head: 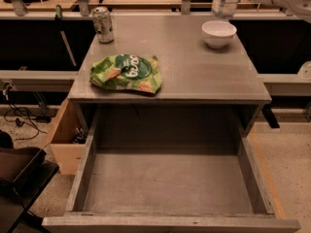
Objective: Move blue plastic bottle near 7up can
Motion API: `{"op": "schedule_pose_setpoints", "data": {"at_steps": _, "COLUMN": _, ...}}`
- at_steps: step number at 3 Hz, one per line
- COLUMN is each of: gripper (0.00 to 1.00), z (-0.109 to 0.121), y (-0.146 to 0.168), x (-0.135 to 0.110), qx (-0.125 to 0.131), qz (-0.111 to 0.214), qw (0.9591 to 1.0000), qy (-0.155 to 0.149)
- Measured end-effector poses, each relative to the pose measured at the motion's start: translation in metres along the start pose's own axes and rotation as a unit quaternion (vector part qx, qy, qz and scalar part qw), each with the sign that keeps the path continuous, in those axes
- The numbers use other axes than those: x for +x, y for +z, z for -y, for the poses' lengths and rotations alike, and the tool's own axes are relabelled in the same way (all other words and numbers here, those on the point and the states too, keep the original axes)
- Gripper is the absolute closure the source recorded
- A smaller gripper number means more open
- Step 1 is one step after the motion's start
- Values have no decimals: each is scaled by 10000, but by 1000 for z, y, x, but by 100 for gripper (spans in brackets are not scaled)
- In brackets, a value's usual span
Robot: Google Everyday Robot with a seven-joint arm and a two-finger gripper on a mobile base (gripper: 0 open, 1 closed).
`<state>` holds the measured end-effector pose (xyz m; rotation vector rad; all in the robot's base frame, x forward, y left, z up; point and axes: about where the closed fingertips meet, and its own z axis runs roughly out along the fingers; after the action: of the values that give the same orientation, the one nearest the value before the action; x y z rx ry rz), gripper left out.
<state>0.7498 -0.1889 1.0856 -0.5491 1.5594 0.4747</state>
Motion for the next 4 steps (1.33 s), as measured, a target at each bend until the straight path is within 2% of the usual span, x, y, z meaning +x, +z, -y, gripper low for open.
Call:
{"op": "schedule_pose_setpoints", "data": {"at_steps": 1, "gripper": 100, "z": -14, "y": 83, "x": -5, "qx": -335, "qz": 26, "qw": 9994, "qy": 118}}
{"op": "schedule_pose_setpoints", "data": {"at_steps": 2, "gripper": 100, "z": -43, "y": 151, "x": 0, "qx": -798, "qz": 180, "qw": 9960, "qy": 356}}
{"op": "schedule_pose_setpoints", "data": {"at_steps": 3, "gripper": 100, "z": -44, "y": 151, "x": 0, "qx": -802, "qz": 179, "qw": 9960, "qy": 357}}
{"op": "schedule_pose_setpoints", "data": {"at_steps": 4, "gripper": 100, "z": -45, "y": 177, "x": 17, "qx": -781, "qz": 87, "qw": 9963, "qy": 338}}
